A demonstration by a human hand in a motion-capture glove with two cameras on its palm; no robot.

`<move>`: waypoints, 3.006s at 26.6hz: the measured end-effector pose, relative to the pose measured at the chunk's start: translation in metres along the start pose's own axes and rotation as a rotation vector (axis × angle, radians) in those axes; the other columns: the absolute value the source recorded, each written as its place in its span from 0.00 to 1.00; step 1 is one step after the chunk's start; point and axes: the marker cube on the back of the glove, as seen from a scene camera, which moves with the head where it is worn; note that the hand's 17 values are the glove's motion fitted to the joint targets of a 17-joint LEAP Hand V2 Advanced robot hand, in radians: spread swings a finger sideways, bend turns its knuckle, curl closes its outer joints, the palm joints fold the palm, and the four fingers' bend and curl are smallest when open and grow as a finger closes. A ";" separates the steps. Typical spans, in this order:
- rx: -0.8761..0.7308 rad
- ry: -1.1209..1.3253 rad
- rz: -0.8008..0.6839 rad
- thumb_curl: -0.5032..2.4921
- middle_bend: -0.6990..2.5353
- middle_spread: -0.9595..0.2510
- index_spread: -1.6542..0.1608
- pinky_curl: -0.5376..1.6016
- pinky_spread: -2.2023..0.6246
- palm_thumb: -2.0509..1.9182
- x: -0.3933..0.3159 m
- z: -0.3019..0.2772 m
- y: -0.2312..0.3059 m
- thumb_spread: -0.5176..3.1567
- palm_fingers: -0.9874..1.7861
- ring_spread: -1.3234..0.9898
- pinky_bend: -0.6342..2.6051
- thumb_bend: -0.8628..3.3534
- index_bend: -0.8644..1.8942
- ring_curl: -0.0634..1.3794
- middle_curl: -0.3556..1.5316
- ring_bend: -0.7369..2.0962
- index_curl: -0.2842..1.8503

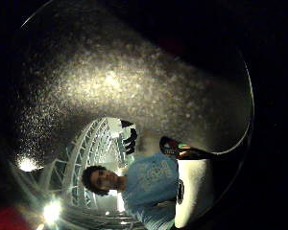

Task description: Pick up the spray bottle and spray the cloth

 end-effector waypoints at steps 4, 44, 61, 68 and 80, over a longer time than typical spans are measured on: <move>-0.074 0.065 0.075 0.35 0.32 0.73 0.78 0.41 0.84 0.75 -0.005 0.013 -0.011 0.36 0.77 0.55 0.26 0.20 0.37 0.31 0.43 0.42 0.32; -0.266 0.240 0.240 0.37 0.31 0.74 0.79 0.42 0.83 0.75 -0.007 0.040 -0.020 0.37 0.76 0.56 0.26 0.20 0.37 0.31 0.44 0.42 0.33; -0.237 0.217 0.219 0.37 0.31 0.74 0.79 0.42 0.83 0.75 -0.008 0.035 -0.018 0.37 0.76 0.56 0.26 0.20 0.36 0.32 0.44 0.42 0.33; -0.227 0.211 0.217 0.37 0.31 0.74 0.79 0.42 0.83 0.75 -0.007 0.031 -0.016 0.37 0.76 0.56 0.26 0.20 0.36 0.32 0.44 0.42 0.33; -0.207 0.188 0.215 0.37 0.31 0.74 0.79 0.42 0.83 0.74 -0.012 0.028 -0.016 0.37 0.77 0.56 0.26 0.20 0.37 0.32 0.44 0.42 0.33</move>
